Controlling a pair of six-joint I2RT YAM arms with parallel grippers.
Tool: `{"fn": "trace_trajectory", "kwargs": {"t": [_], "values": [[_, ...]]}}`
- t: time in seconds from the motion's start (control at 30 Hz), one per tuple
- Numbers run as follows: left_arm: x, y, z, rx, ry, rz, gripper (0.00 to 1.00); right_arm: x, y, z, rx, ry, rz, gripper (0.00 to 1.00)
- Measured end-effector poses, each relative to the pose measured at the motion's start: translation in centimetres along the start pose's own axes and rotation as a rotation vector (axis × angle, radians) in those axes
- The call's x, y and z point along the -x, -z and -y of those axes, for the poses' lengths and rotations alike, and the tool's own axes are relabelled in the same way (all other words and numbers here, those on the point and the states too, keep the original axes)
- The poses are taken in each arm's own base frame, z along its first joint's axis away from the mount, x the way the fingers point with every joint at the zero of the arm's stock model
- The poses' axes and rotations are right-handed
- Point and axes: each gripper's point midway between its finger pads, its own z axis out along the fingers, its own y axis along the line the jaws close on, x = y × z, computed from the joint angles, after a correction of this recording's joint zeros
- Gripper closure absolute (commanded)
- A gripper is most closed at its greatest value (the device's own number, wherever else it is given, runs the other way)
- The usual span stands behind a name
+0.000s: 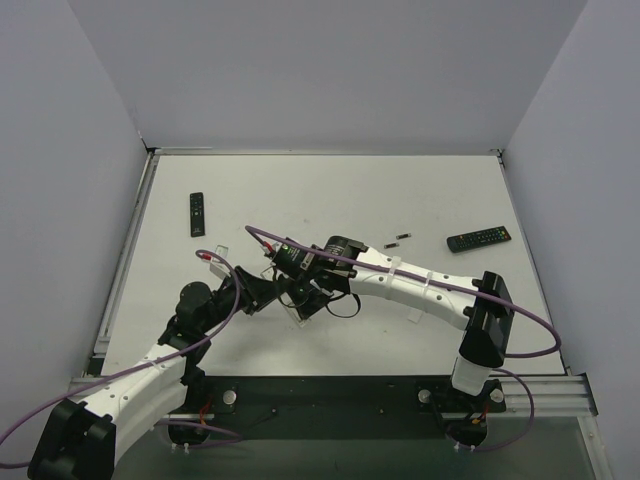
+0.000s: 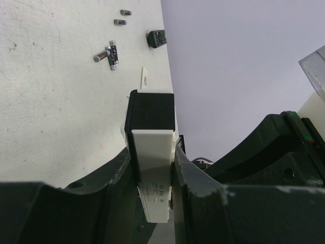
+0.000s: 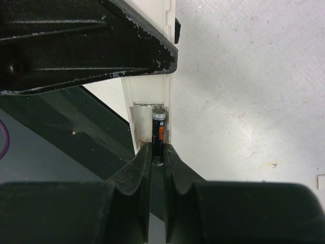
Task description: Load the batteries into the remote control
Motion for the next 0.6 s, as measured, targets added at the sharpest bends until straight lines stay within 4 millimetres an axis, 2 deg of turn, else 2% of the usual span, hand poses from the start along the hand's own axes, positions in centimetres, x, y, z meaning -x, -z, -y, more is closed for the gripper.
{"fn": "trace_trajectory", "kwargs": {"t": [0.2,0.6], "values": [[-0.18,-0.01,-0.03,0.003,0.004,-0.005,1.00,0.05,-0.01,0.06,-0.004,0.000,0.002,1.00],[-0.18,-0.12,-0.39,0.024,0.038,0.005,1.00,0.17,-0.29,0.26,-0.022,0.001,-0.001,0.91]]}}
